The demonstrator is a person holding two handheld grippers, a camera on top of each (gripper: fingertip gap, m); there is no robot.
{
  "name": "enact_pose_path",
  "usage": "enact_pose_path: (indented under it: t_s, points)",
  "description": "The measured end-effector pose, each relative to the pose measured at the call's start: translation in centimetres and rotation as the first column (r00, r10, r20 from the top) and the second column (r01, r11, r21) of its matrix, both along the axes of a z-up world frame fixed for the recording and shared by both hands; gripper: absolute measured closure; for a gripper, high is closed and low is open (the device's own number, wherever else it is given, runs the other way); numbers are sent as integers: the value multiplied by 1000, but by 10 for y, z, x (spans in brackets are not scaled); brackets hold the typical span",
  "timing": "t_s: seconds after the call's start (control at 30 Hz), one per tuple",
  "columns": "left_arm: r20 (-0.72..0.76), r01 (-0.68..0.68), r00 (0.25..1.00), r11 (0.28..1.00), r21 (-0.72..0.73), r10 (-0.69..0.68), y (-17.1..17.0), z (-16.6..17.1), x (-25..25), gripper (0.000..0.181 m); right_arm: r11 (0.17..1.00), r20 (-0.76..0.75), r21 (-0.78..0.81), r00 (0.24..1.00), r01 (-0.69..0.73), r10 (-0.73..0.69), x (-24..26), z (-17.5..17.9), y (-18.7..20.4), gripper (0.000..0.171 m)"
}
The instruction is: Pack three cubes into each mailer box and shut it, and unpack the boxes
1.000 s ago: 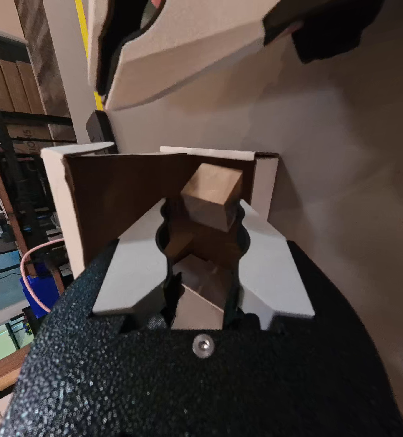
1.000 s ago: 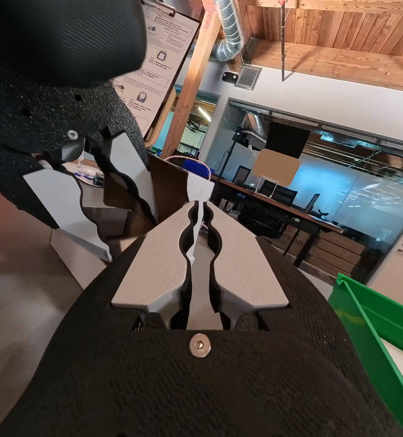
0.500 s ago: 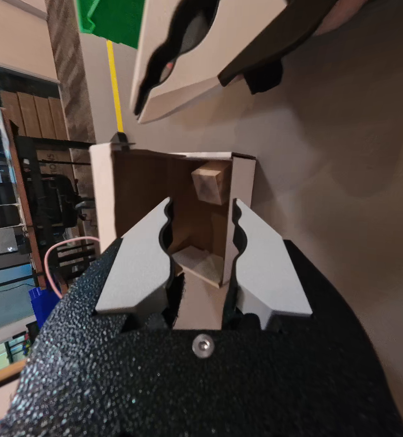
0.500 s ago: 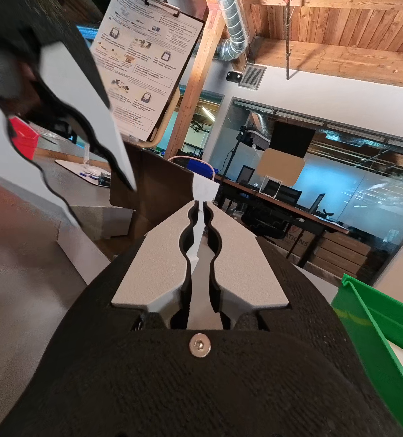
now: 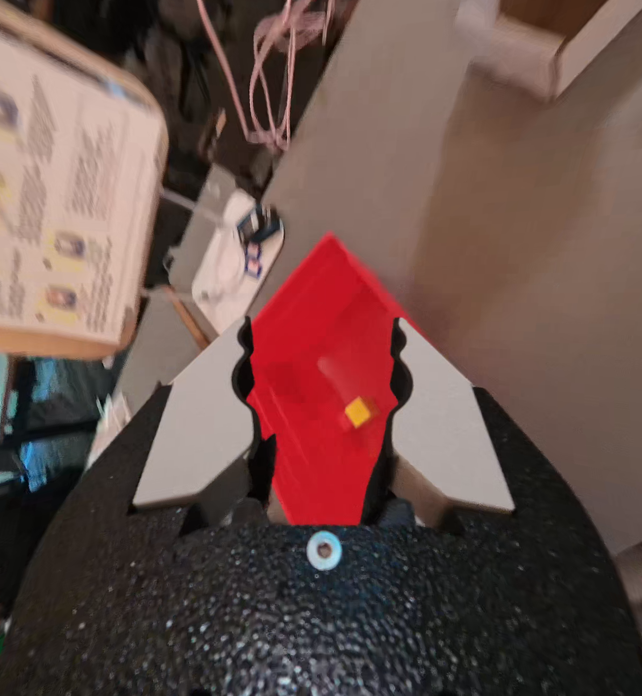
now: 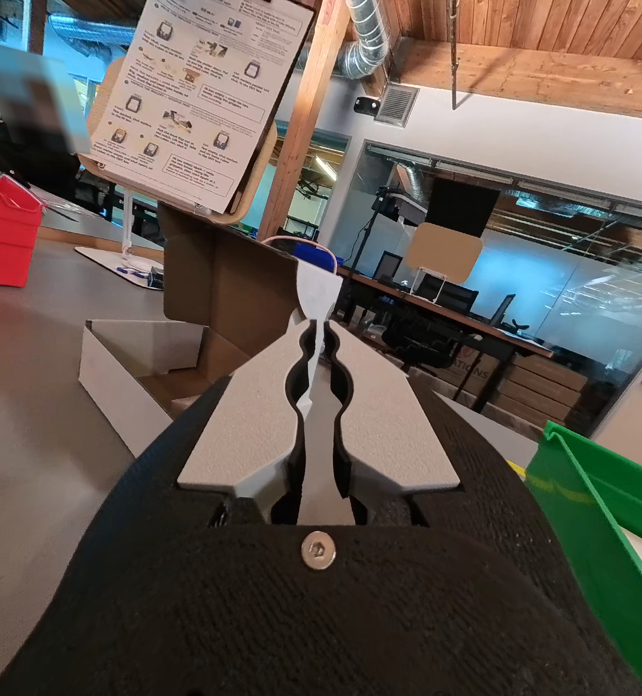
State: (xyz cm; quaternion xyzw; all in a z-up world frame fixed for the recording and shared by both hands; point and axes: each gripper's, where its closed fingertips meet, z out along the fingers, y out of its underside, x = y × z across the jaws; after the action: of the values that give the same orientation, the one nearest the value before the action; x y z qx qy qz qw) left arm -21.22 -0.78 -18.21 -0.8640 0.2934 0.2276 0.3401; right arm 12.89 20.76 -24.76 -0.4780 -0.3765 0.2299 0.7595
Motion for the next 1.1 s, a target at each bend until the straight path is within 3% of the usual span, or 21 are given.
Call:
enact_pose_path:
  t_s: [0.03, 0.17, 0.3, 0.5, 0.77, 0.83, 0.9, 1.1]
  points:
    - [-5, -40, 999, 998, -38, 40, -5, -10, -20, 106, 1000, 5, -1, 1000, 5, -5, 0, -1, 1, 169]
    - [34, -18, 999, 978, -206, 25, -21, -63, -58, 102, 1000, 17, -14, 1000, 23, -23, 0, -6, 7, 171]
    - [-7, 60, 998, 909, -412, -70, -39, -120, -77, 101, 999, 23, -31, 999, 42, -41, 1, -10, 12, 171]
    - [8, 100, 994, 841, -532, -113, -50, -166, -94, 113, 998, 45, -27, 997, 63, -62, 0, -12, 14, 171]
    - [-19, 137, 984, 829, -543, -175, -41, -188, -99, 119, 998, 80, -4, 995, 65, -65, -4, -15, 12, 171]
    - [-26, 138, 983, 824, -549, -182, -41, -188, -100, 129, 998, 81, -4, 995, 66, -66, -4, -15, 12, 171]
    - [-47, 131, 981, 814, -566, -191, -42, -189, -102, 149, 998, 82, -7, 995, 65, -64, -4, -16, 13, 171]
    - [-193, 56, 965, 859, -510, -177, -33, -169, -112, 156, 998, 84, -11, 995, 55, -53, -6, -16, 12, 171]
